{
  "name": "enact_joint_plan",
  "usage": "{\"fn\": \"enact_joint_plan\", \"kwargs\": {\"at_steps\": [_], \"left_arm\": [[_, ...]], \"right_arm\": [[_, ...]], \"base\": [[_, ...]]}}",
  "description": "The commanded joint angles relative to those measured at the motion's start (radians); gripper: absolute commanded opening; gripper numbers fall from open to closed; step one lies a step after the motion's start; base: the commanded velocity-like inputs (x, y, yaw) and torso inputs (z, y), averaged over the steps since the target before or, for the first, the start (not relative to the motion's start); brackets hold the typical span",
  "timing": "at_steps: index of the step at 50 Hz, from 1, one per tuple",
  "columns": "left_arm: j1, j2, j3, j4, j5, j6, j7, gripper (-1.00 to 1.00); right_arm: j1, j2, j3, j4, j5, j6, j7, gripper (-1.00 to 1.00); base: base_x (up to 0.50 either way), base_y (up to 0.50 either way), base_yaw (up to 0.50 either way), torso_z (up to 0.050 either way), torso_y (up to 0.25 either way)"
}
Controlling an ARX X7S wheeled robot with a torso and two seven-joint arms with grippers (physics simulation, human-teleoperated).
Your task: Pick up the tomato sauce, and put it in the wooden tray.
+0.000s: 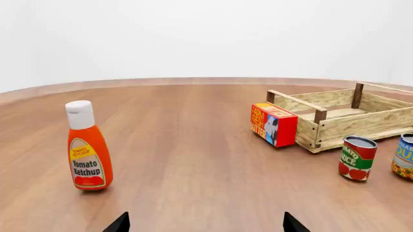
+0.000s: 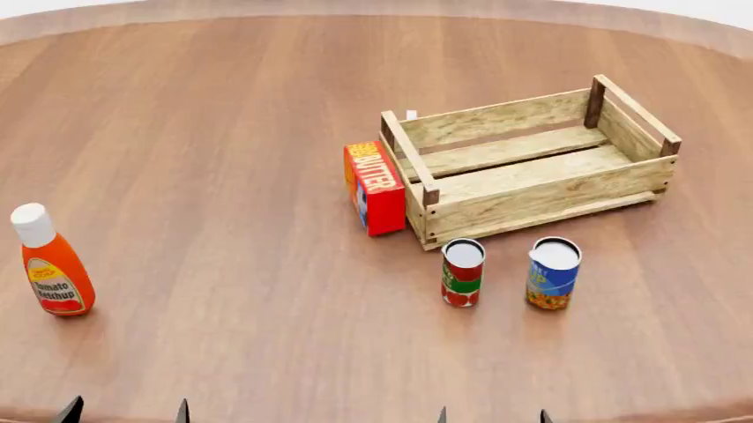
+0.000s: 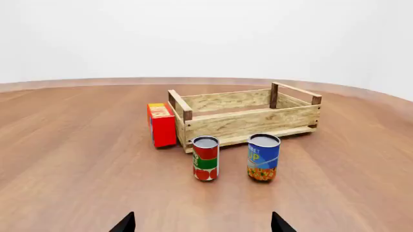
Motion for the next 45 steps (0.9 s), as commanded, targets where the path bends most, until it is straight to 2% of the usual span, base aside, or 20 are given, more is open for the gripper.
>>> {"fn": "enact_joint_plan", "kwargs": {"at_steps": [1, 25, 45], "left_arm": [[-0.001, -0.013, 0.016, -0.006, -0.013, 0.005, -0.016, 1.00], [-0.001, -0.068, 0.075, 0.015, -0.069, -0.012, -0.079, 1.00], [-0.004, -0.090, 0.102, 0.005, -0.090, -0.001, -0.107, 1.00]], "right_arm": [[-0.002, 0.026, -0.032, -0.004, 0.026, 0.002, 0.032, 1.00], [-0.017, 0.074, -0.119, -0.036, 0.044, 0.022, 0.089, 1.00], [-0.014, 0.093, -0.157, -0.034, 0.032, 0.027, 0.137, 1.00]], "base": [[0.00, 0.00, 0.00, 0.000, 0.000], [0.02, 0.00, 0.00, 0.000, 0.000], [0.50, 0.00, 0.00, 0.000, 0.000]]}}
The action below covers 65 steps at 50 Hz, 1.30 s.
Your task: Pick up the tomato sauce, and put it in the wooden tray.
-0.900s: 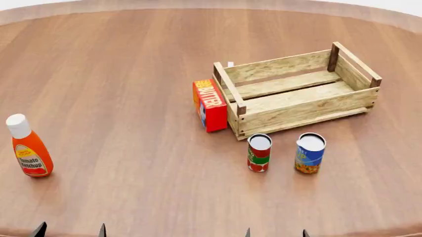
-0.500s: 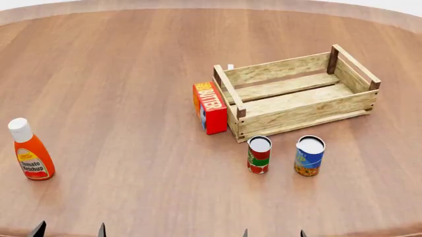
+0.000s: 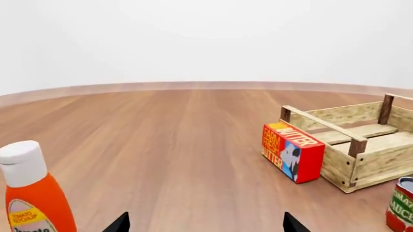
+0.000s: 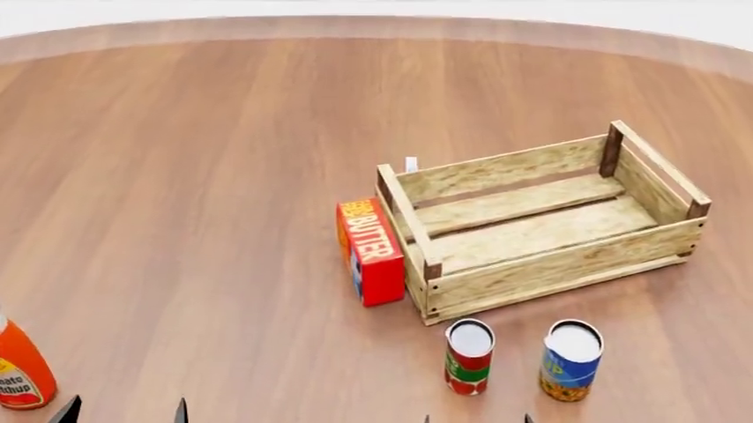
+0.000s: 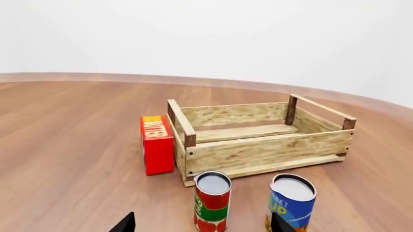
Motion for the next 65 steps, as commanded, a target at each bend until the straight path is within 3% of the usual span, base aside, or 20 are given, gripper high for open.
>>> {"fn": "enact_joint_plan", "kwargs": {"at_steps": [1, 44, 65], "left_arm": [[-0.002, -0.014, 0.015, -0.004, -0.013, 0.005, -0.016, 1.00], [-0.005, -0.052, 0.062, 0.005, -0.052, 0.005, -0.063, 1.00], [-0.006, -0.066, 0.079, 0.004, -0.064, 0.007, -0.081, 1.00]], "right_arm": [[-0.001, 0.014, -0.022, -0.004, 0.005, 0.001, 0.019, 1.00], [-0.003, 0.042, -0.051, -0.010, 0.030, -0.022, 0.097, 1.00], [-0.001, 0.054, -0.067, 0.006, 0.042, -0.043, 0.121, 1.00]], "base": [[0.50, 0.00, 0.00, 0.000, 0.000], [0.50, 0.00, 0.00, 0.000, 0.000], [0.01, 0.00, 0.00, 0.000, 0.000]]}}
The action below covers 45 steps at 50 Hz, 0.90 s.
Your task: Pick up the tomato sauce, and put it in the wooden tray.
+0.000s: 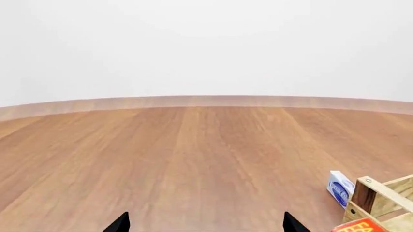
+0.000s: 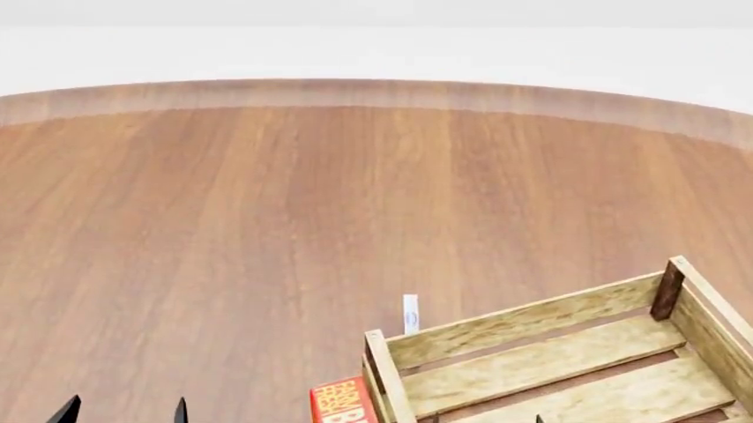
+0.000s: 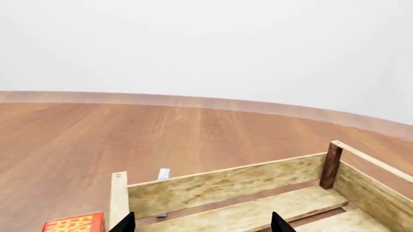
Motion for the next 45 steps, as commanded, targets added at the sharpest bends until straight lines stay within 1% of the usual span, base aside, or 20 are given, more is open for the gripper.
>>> {"fn": "enact_joint_plan", "kwargs": {"at_steps": [1, 5, 6, 7, 9, 16, 31, 39, 40, 45], "left_arm": [[0.000, -0.008, 0.009, 0.001, -0.005, -0.001, -0.011, 1.00], [-0.004, -0.009, 0.014, 0.002, 0.003, -0.015, -0.022, 1.00], [0.004, 0.129, -0.146, 0.009, 0.136, -0.047, 0.128, 1.00], [0.010, 0.119, -0.136, 0.006, 0.127, -0.022, 0.133, 1.00], [0.012, 0.110, -0.122, 0.010, 0.121, -0.020, 0.130, 1.00], [0.014, 0.092, -0.101, 0.014, 0.103, -0.020, 0.108, 1.00], [0.012, 0.067, -0.074, 0.006, 0.079, -0.011, 0.081, 1.00], [0.011, 0.059, -0.065, 0.003, 0.069, -0.007, 0.065, 1.00], [0.012, 0.059, -0.063, 0.005, 0.069, -0.007, 0.063, 1.00], [0.011, 0.053, -0.057, 0.008, 0.064, -0.009, 0.055, 1.00]], "right_arm": [[0.000, 0.005, -0.008, 0.008, 0.002, -0.013, 0.018, 1.00], [-0.002, 0.007, -0.011, 0.005, 0.001, -0.014, 0.022, 1.00], [-0.134, -0.127, 0.070, 0.130, -0.076, -0.146, -0.161, 1.00], [-0.017, -0.125, 0.144, 0.005, -0.119, -0.006, -0.134, 1.00], [-0.002, -0.119, 0.130, 0.025, -0.123, 0.007, -0.110, 1.00], [0.010, -0.094, 0.088, 0.053, -0.113, 0.006, -0.077, 1.00], [0.022, -0.068, 0.051, 0.076, -0.086, -0.003, -0.047, 1.00], [-0.023, -0.052, 0.028, 0.000, -0.095, 0.027, -0.030, 1.00], [-0.060, -0.044, 0.017, -0.043, -0.107, 0.034, -0.029, 1.00], [-0.135, -0.023, -0.004, -0.107, -0.126, 0.025, -0.017, 1.00]], "base": [[0.00, 0.00, 0.00, 0.000, 0.000], [0.00, 0.00, 0.00, 0.000, 0.000], [0.00, 0.00, 0.00, 0.000, 0.000], [0.00, 0.00, 0.00, 0.000, 0.000], [0.00, 0.00, 0.00, 0.000, 0.000], [0.00, 0.00, 0.00, 0.000, 0.000], [0.00, 0.00, 0.00, 0.000, 0.000], [0.00, 0.00, 0.00, 0.000, 0.000], [0.00, 0.00, 0.00, 0.000, 0.000], [0.00, 0.00, 0.00, 0.000, 0.000]]}}
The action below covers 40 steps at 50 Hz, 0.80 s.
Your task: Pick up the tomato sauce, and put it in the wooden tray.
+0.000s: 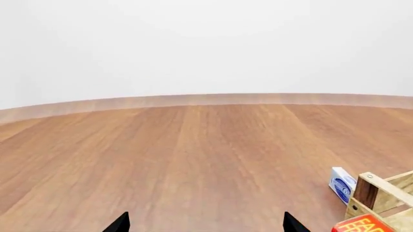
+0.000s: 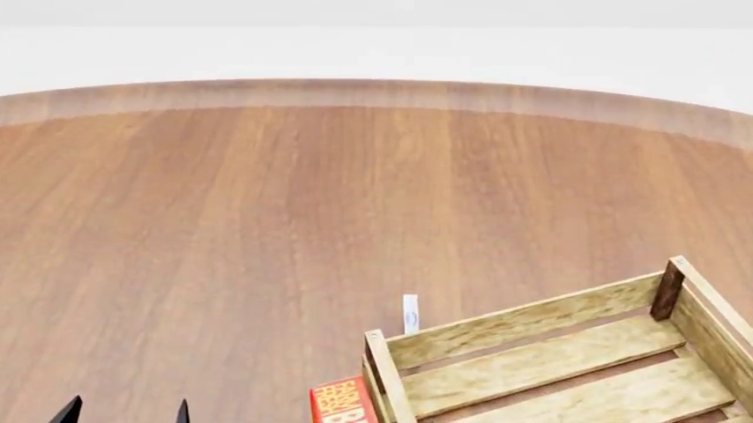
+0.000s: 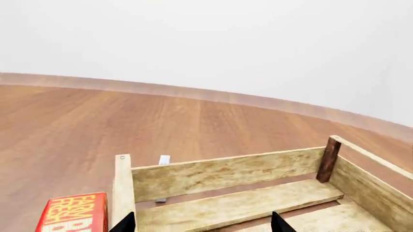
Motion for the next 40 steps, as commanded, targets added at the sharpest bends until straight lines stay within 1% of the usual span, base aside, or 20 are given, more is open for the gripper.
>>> {"fn": "enact_joint_plan", "kwargs": {"at_steps": [1, 16, 20, 23, 25, 29, 33, 40], "left_arm": [[0.003, -0.005, 0.004, 0.000, -0.014, 0.012, -0.002, 1.00], [0.001, -0.021, 0.023, 0.003, -0.029, 0.011, -0.024, 1.00], [0.000, -0.025, 0.028, 0.002, -0.033, 0.011, -0.028, 1.00], [0.001, -0.028, 0.031, 0.004, -0.035, 0.013, -0.032, 1.00], [0.000, -0.031, 0.034, 0.001, -0.038, 0.014, -0.033, 1.00], [0.003, -0.034, 0.037, 0.004, -0.038, 0.019, -0.041, 1.00], [0.000, -0.038, 0.042, 0.002, -0.044, 0.015, -0.043, 1.00], [0.000, -0.043, 0.049, 0.000, -0.047, 0.021, -0.050, 1.00]], "right_arm": [[-0.117, 0.031, -0.033, -0.119, -0.031, 0.010, 0.009, 1.00], [-0.297, 0.070, -0.053, -0.203, -0.052, -0.078, 0.055, 1.00], [-0.360, 0.080, -0.069, -0.230, -0.073, -0.129, 0.074, 1.00], [-0.401, 0.085, -0.065, -0.245, -0.048, -0.161, 0.080, 1.00], [-0.427, 0.088, -0.071, -0.256, -0.073, -0.180, 0.096, 1.00], [-0.452, 0.096, -0.066, -0.297, -0.017, -0.190, 0.084, 1.00], [-0.475, 0.094, -0.078, -0.276, -0.065, -0.235, 0.115, 1.00], [-0.498, 0.102, -0.098, -0.219, -0.073, -0.285, 0.126, 1.00]], "base": [[0.00, 0.00, 0.00, 0.000, 0.000], [0.00, 0.00, 0.00, 0.000, 0.000], [0.00, 0.00, 0.00, 0.000, 0.000], [0.00, 0.00, 0.00, 0.000, 0.000], [0.00, 0.00, 0.00, 0.000, 0.000], [0.00, 0.00, 0.00, 0.000, 0.000], [0.00, 0.00, 0.00, 0.000, 0.000], [0.00, 0.00, 0.00, 0.000, 0.000]]}}
